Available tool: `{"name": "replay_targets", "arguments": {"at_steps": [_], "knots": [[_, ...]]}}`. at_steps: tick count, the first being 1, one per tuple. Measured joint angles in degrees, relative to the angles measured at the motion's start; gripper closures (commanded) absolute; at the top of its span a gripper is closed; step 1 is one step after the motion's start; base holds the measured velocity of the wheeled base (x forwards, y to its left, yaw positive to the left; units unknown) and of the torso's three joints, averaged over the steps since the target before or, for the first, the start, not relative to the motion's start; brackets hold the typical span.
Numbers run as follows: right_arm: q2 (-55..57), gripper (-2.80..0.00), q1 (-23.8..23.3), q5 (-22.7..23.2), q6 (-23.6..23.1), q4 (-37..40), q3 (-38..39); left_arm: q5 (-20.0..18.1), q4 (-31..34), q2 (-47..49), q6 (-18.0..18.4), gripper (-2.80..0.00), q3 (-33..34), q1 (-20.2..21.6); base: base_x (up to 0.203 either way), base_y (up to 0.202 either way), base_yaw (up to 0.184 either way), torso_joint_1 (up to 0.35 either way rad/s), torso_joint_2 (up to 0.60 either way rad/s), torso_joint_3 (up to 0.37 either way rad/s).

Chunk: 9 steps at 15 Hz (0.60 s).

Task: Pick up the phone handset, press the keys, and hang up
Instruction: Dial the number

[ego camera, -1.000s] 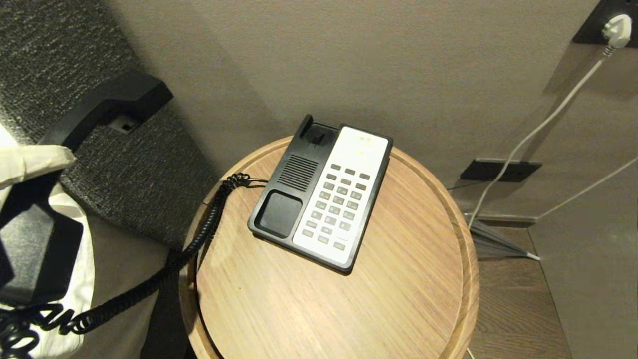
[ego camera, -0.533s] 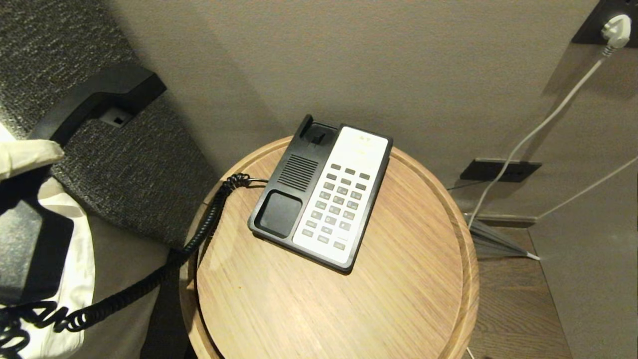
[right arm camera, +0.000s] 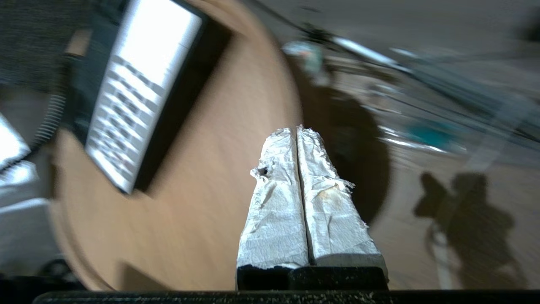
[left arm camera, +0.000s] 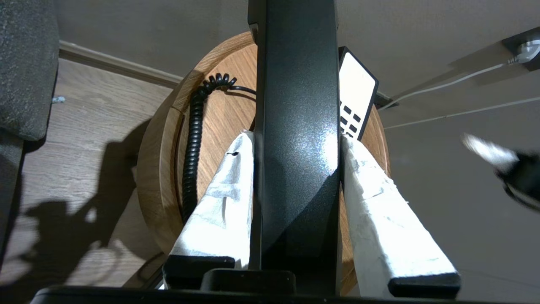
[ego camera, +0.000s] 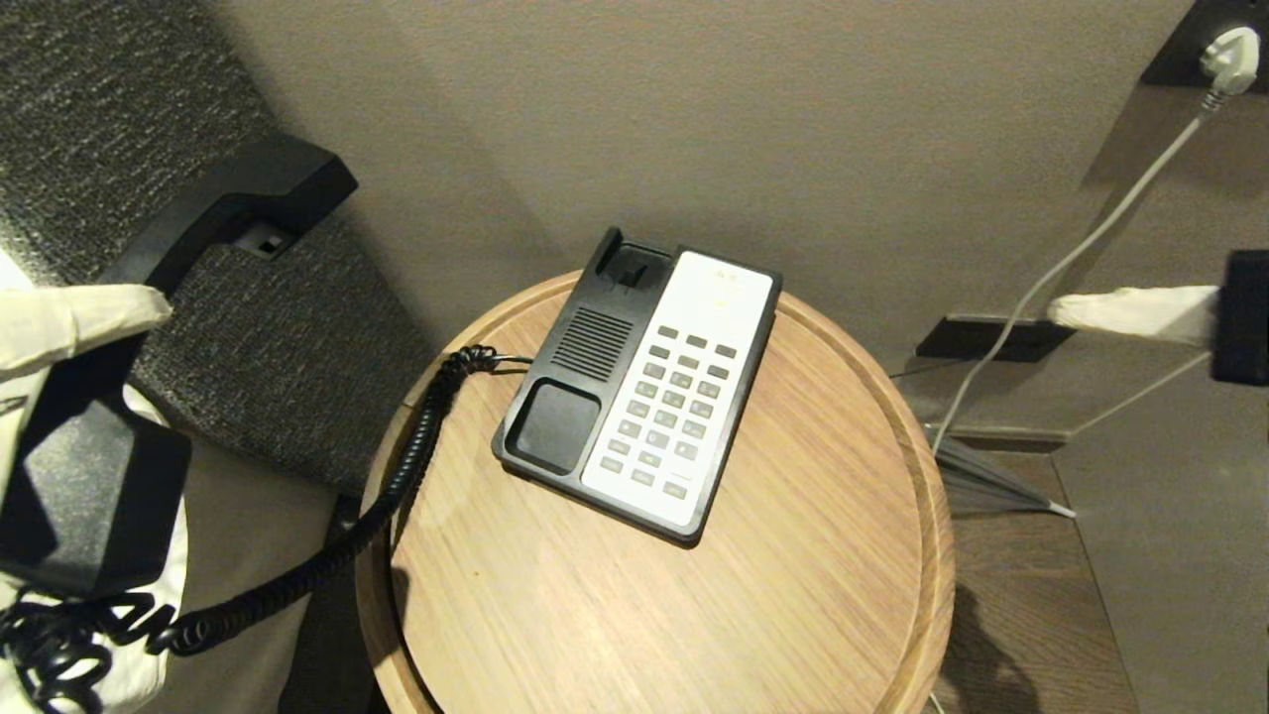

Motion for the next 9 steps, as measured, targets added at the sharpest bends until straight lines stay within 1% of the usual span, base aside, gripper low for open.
{"name": "replay_targets", "arguments": {"at_steps": [3, 5, 7, 9], "knots": [[9.55, 0.00, 14.34, -9.86, 5.93, -0.16, -9.98, -0.06, -0.09, -0.32, -0.03, 0.00, 0.67, -0.01, 0.000, 0.000, 0.000, 0.000, 0.00, 0.000], [14.17, 0.00, 21.28, -14.85, 7.62, -0.02, -13.31, -0.06, -0.09, -0.49, -0.01, 0.00, 0.97, 0.00, 0.000, 0.000, 0.000, 0.000, 0.00, 0.000], [17.69, 0.00, 25.14, -18.07, 7.95, -0.24, -14.49, -0.04, -0.06, -0.71, -0.01, 0.00, 1.28, 0.00, 0.000, 0.000, 0.000, 0.000, 0.00, 0.000], [20.49, 0.00, 26.68, -18.75, 7.96, -0.99, -14.86, -0.13, -0.12, -0.84, -0.03, 0.00, 1.50, 0.00, 0.000, 0.000, 0.000, 0.000, 0.00, 0.000]]}}
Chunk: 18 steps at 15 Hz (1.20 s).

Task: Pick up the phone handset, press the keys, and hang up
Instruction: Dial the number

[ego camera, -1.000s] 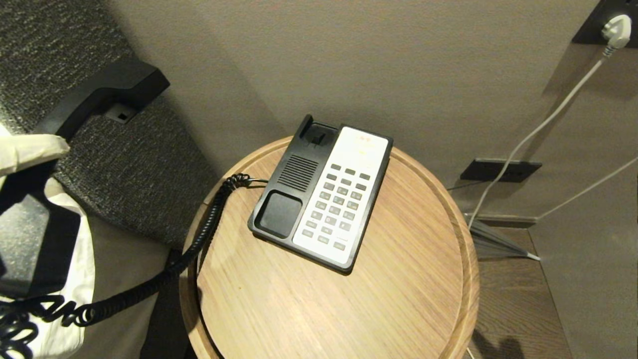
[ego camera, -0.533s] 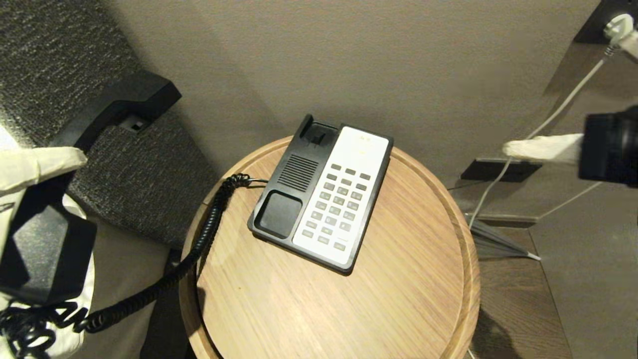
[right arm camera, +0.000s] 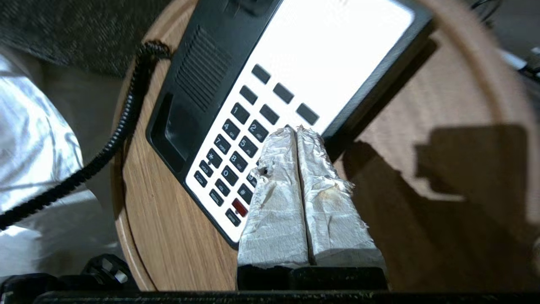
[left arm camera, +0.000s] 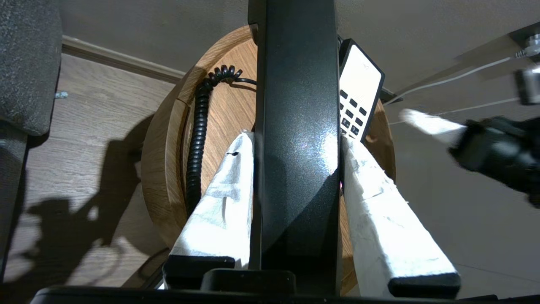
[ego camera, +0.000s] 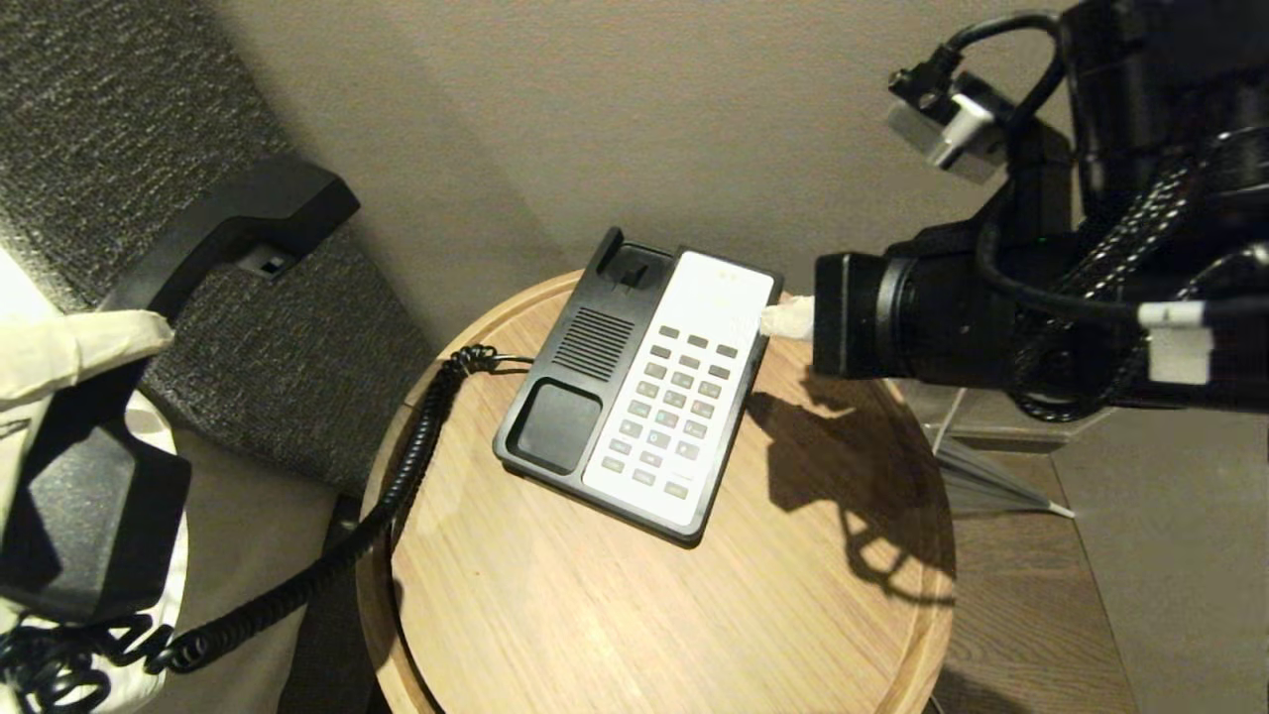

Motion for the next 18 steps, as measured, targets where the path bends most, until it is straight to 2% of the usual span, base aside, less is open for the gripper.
{"name": "replay_targets", "arguments": {"at_steps": [18], "knots": [[6.21, 0.00, 1.64, -0.60, 0.52, -1.78, 0.36, -0.26, -0.41, -1.27, 0.00, 0.00, 2.18, 0.00, 0.000, 0.000, 0.000, 0.000, 0.00, 0.000]]}}
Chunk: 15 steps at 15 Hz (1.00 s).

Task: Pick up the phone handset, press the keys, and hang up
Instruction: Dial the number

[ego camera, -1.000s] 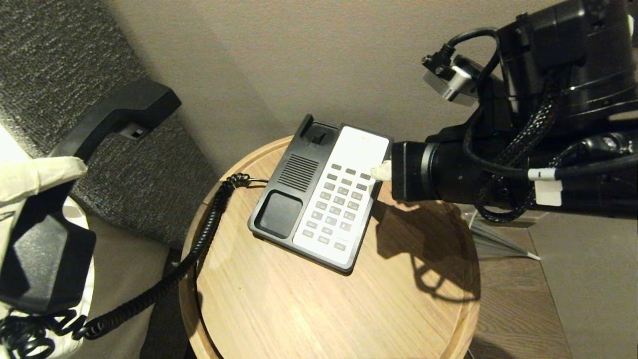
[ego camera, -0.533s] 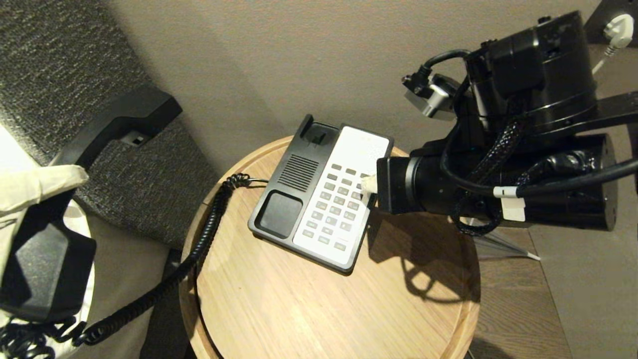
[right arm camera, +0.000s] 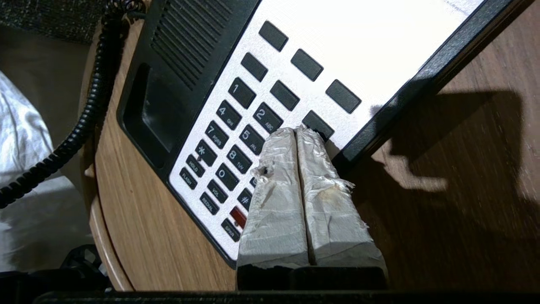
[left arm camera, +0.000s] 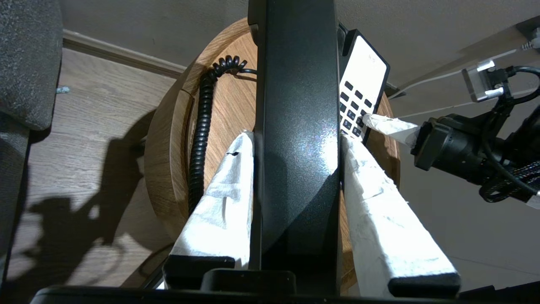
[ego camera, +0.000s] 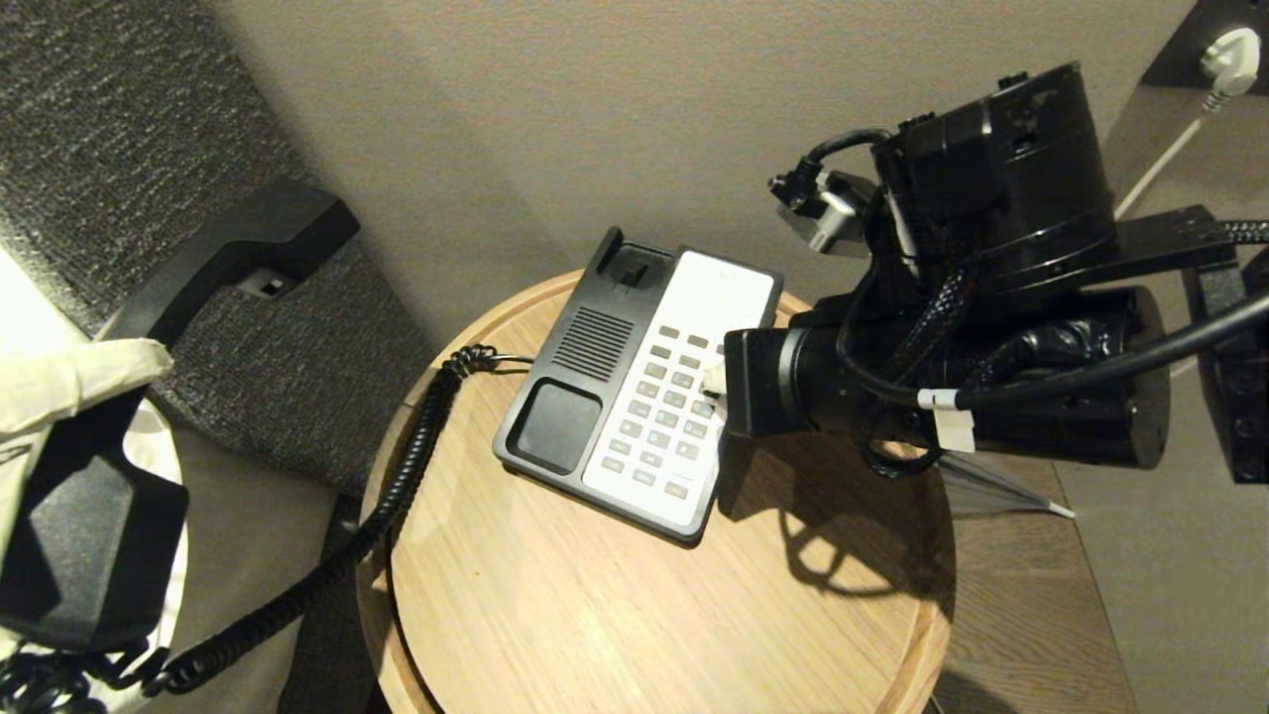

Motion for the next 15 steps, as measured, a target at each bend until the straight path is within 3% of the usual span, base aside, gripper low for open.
{"name": "replay_targets", "arguments": {"at_steps": [15], "knots": [[0.40, 0.00, -0.44, -0.34, -0.05, -1.46, 2.55, -0.71, -0.54, -1.16, -0.02, 0.00, 1.41, 0.00, 0.000, 0.000, 0.000, 0.000, 0.00, 0.000]]}}
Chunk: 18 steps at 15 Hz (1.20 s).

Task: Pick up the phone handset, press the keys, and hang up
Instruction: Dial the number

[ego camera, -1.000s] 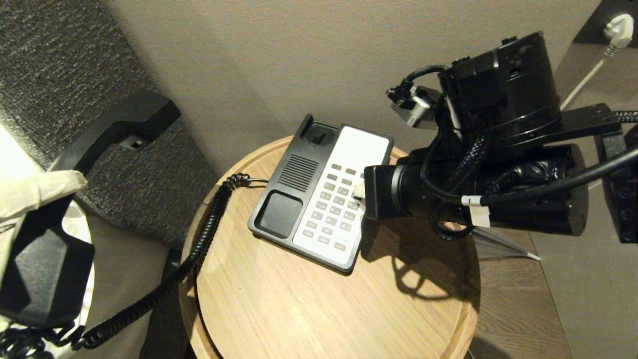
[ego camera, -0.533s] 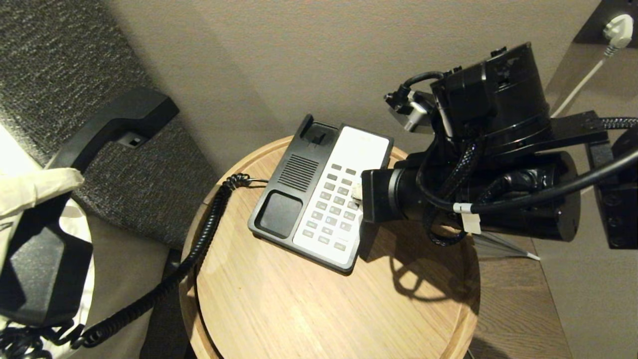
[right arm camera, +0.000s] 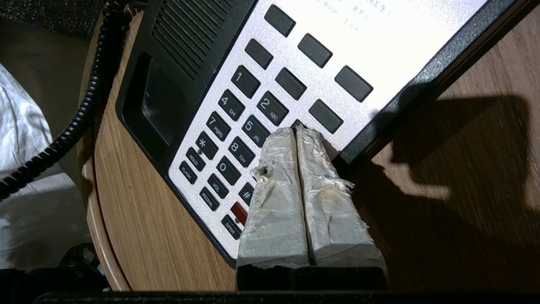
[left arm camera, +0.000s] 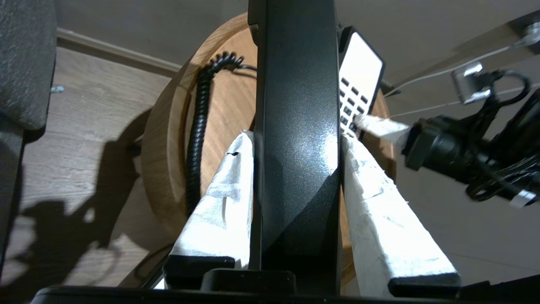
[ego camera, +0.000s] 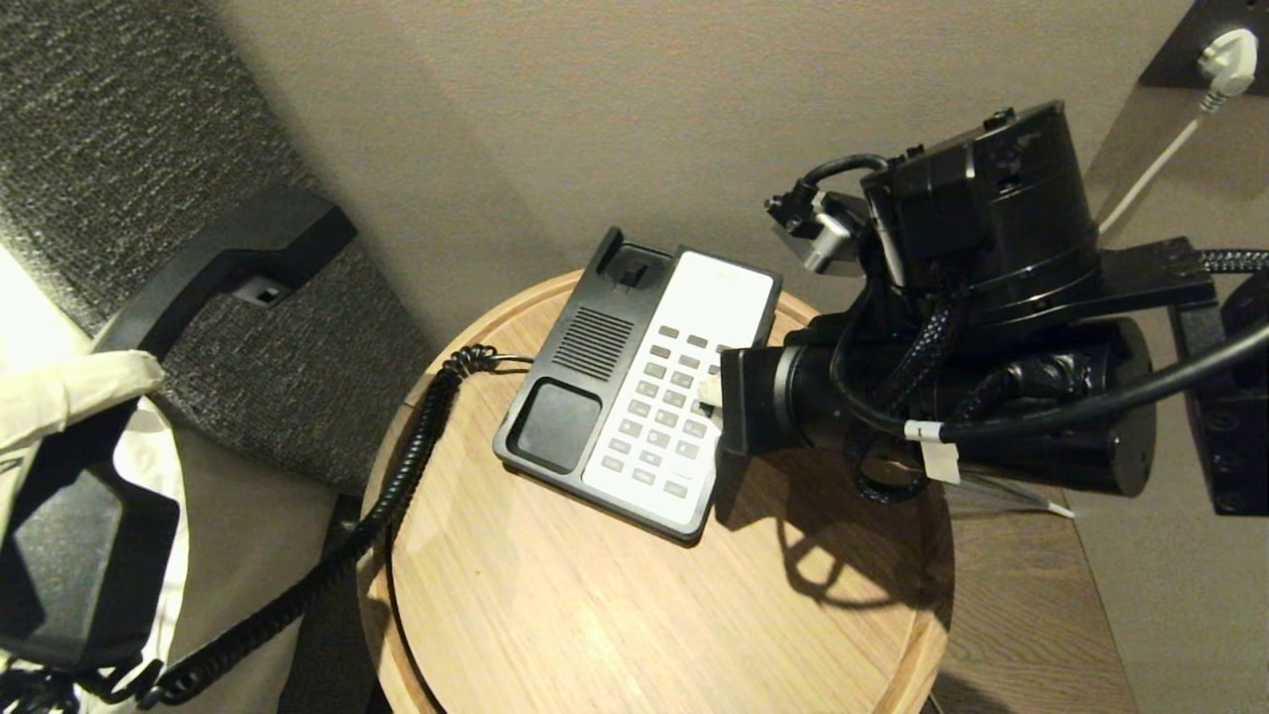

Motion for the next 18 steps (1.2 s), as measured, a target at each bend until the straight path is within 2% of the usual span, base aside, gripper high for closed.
{"name": "replay_targets", "arguments": {"at_steps": [18], "knots": [[-2.30, 0.00, 2.30, 2.36, 1.95, 0.07, 0.43, -0.09, -0.18, -1.30, -0.05, 0.00, 1.89, 0.00, 0.000, 0.000, 0.000, 0.000, 0.00, 0.000]]}}
